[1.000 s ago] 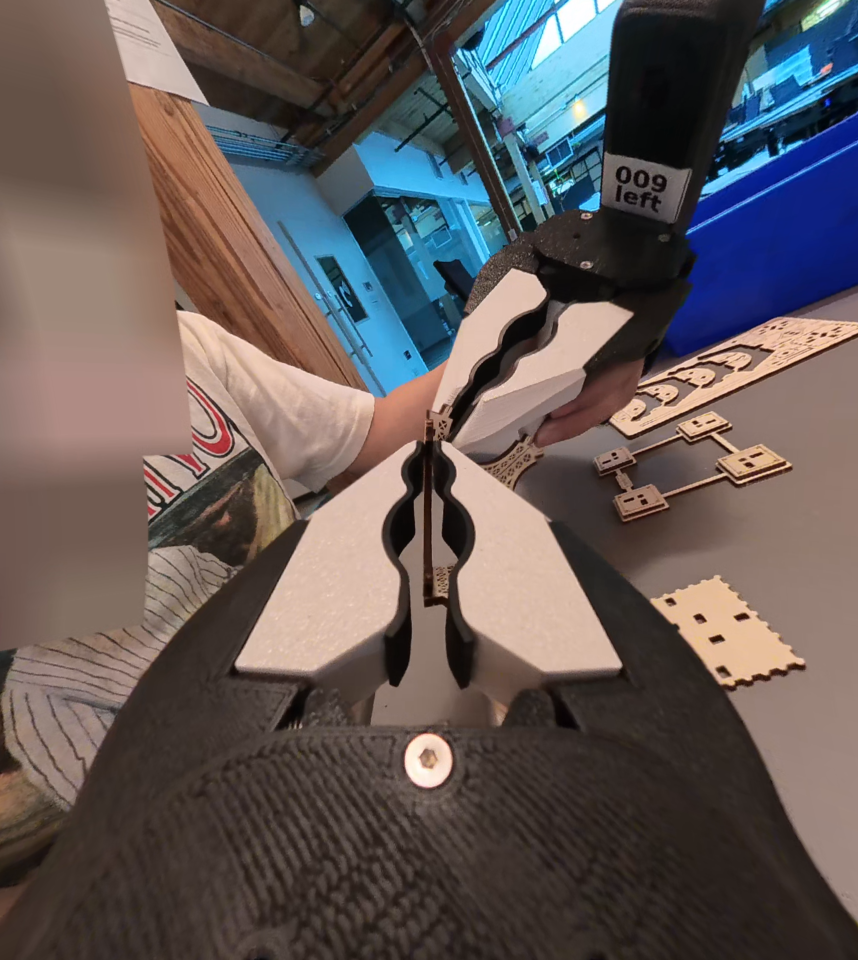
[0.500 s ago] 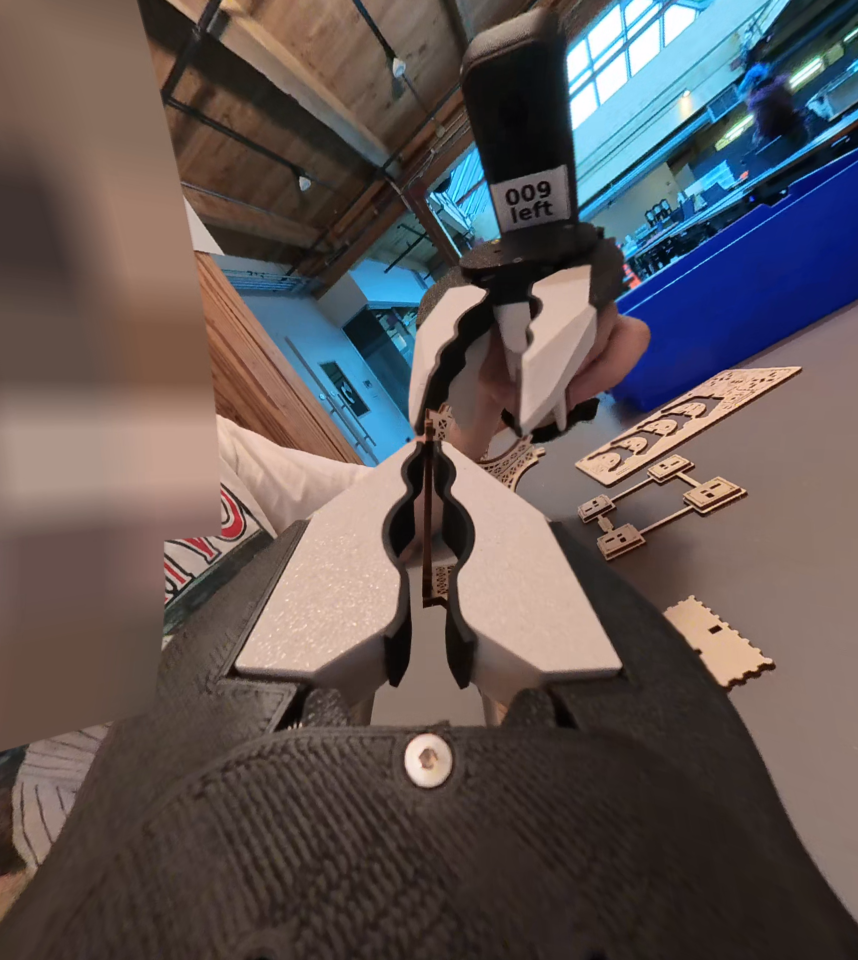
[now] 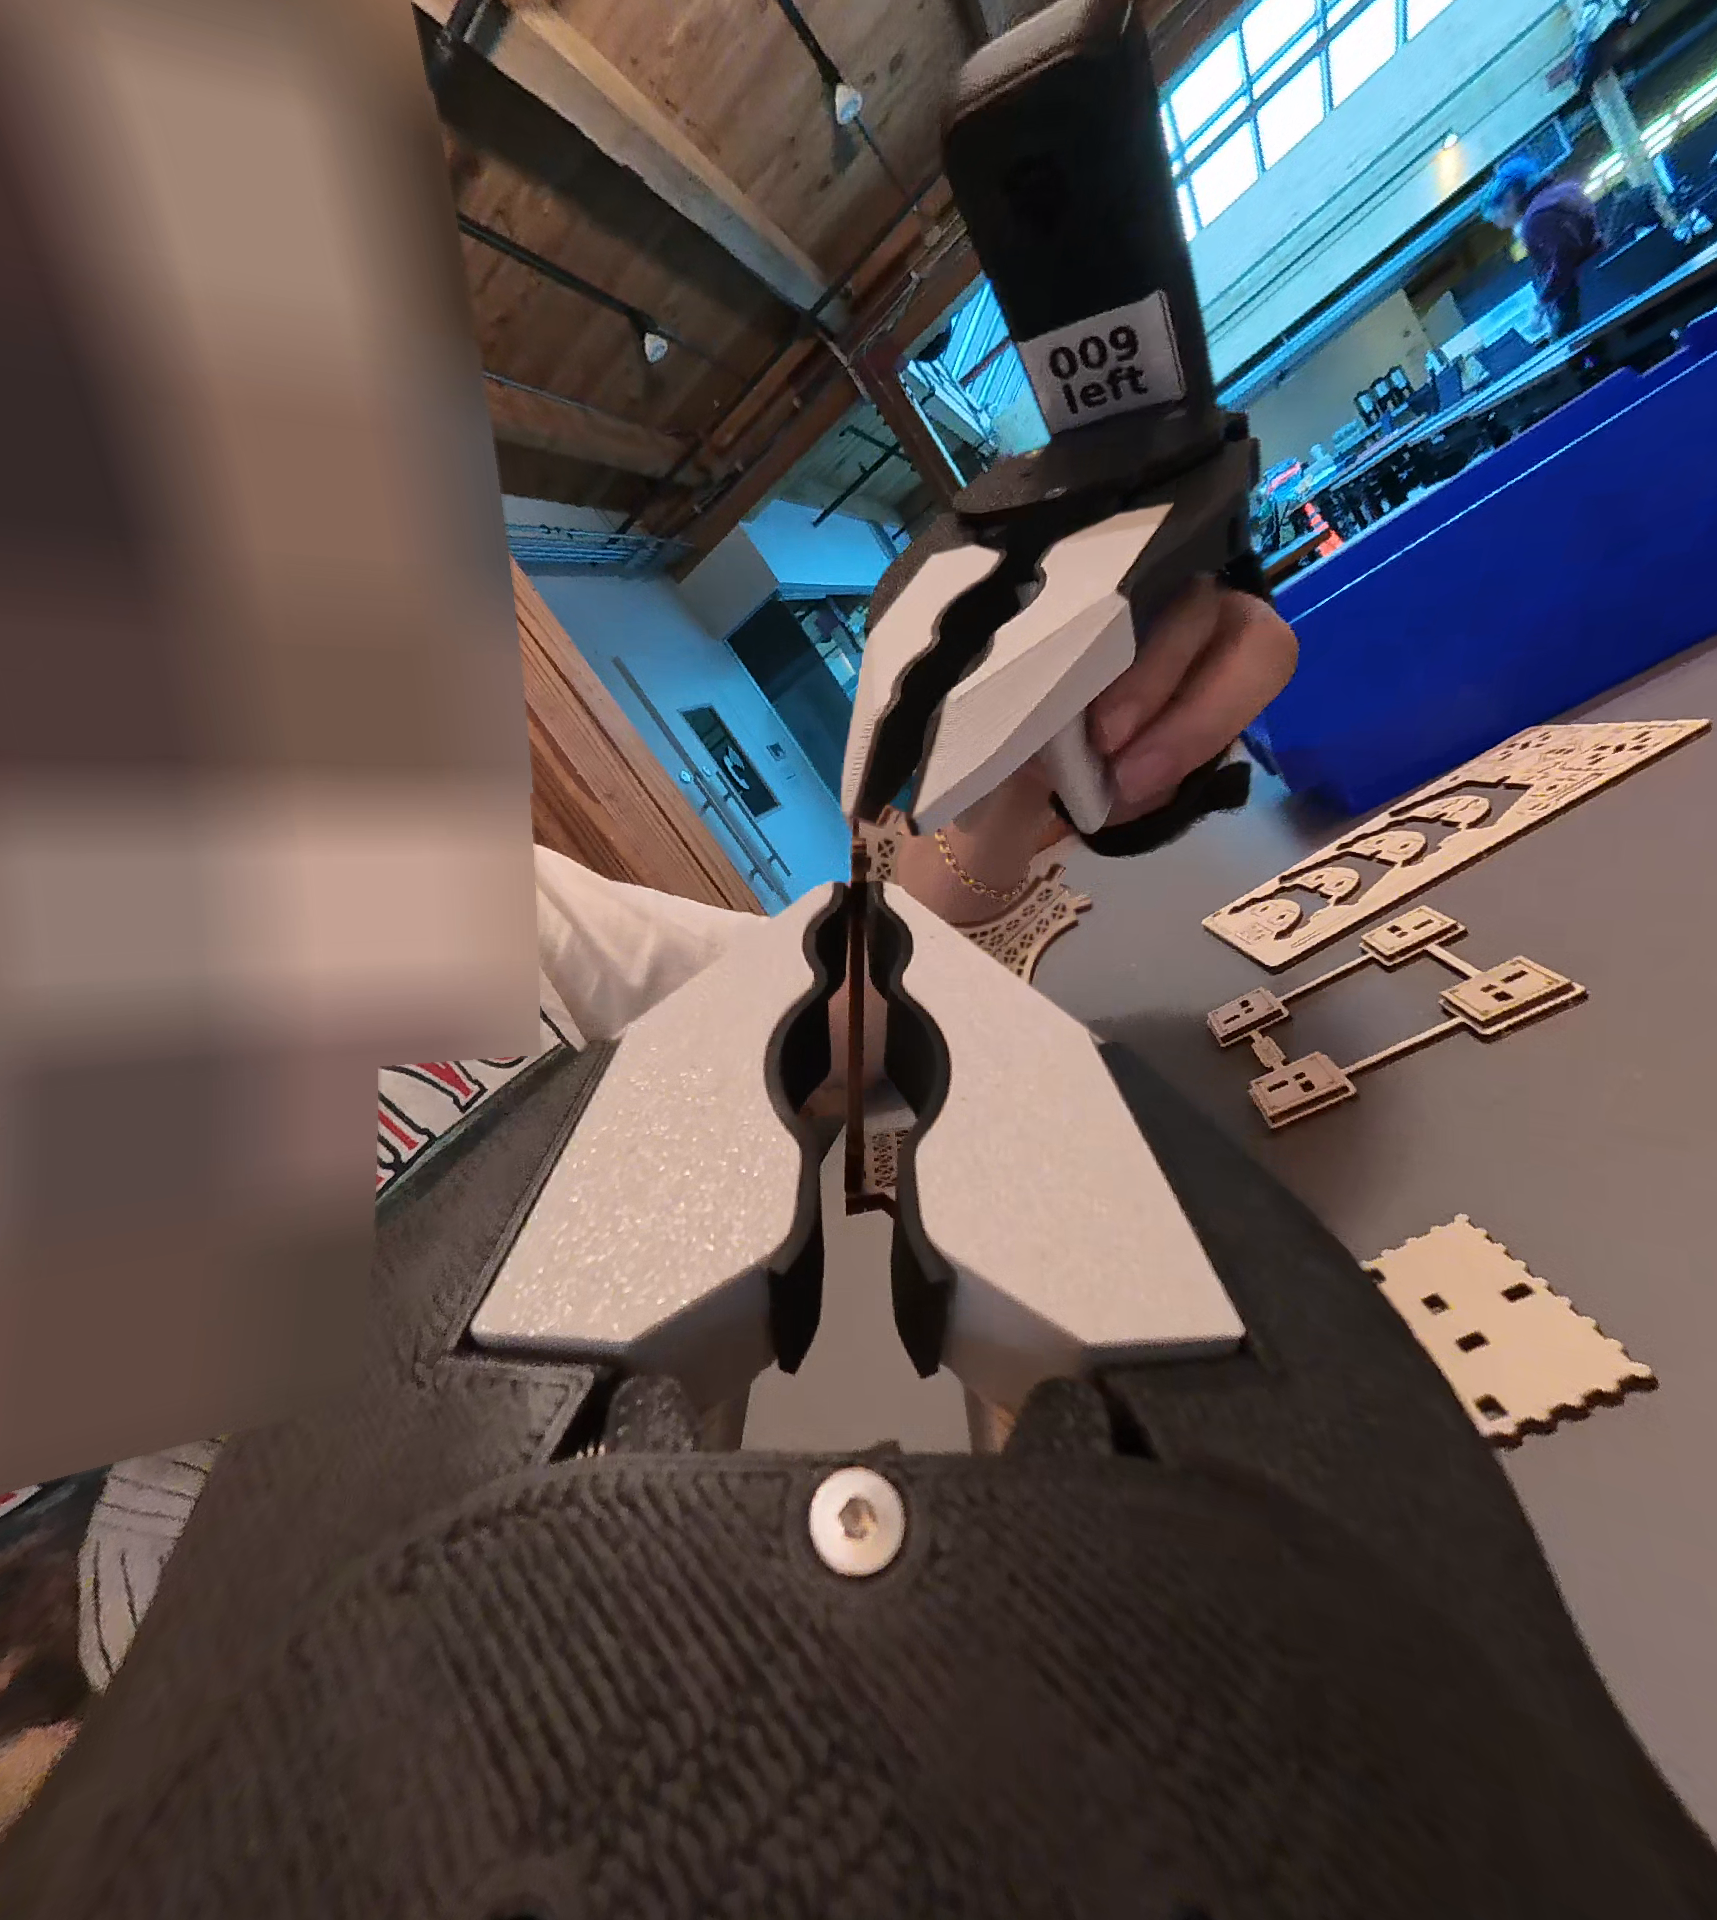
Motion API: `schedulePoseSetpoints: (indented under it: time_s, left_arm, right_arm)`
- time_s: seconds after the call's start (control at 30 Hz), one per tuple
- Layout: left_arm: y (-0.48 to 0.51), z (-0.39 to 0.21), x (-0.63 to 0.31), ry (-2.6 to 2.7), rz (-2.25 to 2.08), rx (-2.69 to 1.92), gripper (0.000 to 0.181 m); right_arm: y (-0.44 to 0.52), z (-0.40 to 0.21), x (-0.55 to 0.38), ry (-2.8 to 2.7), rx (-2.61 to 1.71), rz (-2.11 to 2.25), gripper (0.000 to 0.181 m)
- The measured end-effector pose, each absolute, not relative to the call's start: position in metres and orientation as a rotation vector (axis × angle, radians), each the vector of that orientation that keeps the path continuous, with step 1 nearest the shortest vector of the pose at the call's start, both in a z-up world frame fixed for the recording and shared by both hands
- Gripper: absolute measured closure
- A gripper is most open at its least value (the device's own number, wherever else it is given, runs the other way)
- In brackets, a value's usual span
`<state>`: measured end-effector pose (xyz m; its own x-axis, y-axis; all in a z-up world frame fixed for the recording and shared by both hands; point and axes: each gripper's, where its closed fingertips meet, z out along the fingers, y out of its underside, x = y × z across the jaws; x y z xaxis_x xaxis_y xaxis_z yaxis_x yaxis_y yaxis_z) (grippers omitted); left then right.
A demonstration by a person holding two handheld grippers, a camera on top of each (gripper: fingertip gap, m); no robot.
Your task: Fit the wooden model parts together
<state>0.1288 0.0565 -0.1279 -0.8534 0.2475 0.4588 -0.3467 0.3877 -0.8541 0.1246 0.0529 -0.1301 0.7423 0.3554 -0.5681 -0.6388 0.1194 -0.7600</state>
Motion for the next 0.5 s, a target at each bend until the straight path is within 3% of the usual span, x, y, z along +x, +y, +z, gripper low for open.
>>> schedulePoseSetpoints:
  time_s: [0.5]
  left_arm:
    - [0.054, -0.137, 0.114, -2.070, 1.414, -0.005, 0.179]
  right_arm:
    - [0.056, -0.132, 0.116, 0.242, -1.265, 0.772, 0.180]
